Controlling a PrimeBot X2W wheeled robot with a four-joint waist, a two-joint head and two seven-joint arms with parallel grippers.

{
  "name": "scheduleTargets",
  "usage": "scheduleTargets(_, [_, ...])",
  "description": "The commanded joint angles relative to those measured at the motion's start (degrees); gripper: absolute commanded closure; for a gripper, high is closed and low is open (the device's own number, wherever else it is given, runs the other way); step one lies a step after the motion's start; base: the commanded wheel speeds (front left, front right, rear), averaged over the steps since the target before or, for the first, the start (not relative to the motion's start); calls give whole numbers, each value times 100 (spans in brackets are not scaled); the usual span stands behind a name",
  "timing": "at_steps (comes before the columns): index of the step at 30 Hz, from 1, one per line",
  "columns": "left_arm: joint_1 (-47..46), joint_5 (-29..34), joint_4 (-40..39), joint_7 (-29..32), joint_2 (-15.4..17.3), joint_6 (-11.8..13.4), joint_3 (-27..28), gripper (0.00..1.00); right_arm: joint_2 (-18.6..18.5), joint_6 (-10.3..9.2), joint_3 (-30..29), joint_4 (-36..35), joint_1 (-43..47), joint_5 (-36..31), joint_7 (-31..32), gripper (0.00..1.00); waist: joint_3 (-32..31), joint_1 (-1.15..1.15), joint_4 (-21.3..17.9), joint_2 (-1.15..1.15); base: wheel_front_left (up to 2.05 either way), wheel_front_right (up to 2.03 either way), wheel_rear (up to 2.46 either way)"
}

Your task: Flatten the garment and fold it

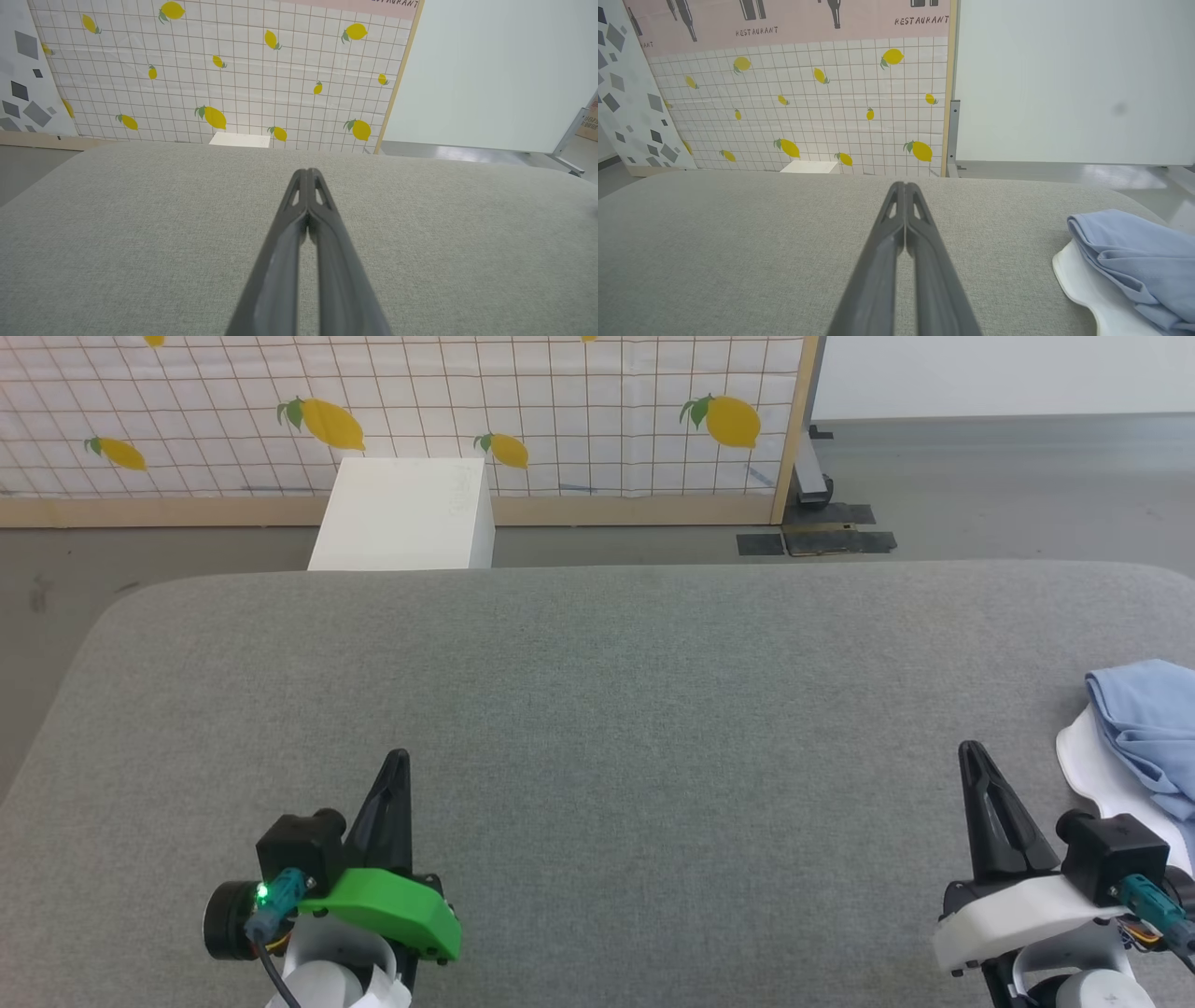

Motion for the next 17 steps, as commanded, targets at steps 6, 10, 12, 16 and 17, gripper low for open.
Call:
scheduleTargets(6, [116, 171, -103, 91, -9, 49, 46, 100, 7, -3, 41, -69, -8, -71, 78, 100, 3, 0, -4, 0, 0, 0, 0])
scheduleTargets(10, [140, 236, -168, 157, -10, 64, 76, 100, 8, -4, 62, -91, -9, -101, 129, 100, 5, 0, -7, 0, 0, 0, 0])
scheduleTargets(12, [149, 260, -193, 183, -10, 69, 87, 100, 8, -4, 70, -99, -10, -112, 148, 100, 6, 0, -9, 0, 0, 0, 0])
scheduleTargets(16, [166, 305, -238, 230, -11, 79, 108, 100, 9, -4, 85, -114, -11, -133, 183, 100, 8, 0, -11, 0, 0, 0, 0])
scheduleTargets(17, [170, 315, -248, 240, -11, 82, 113, 100, 9, -4, 88, -118, -11, -138, 191, 100, 8, 0, -12, 0, 0, 0, 0])
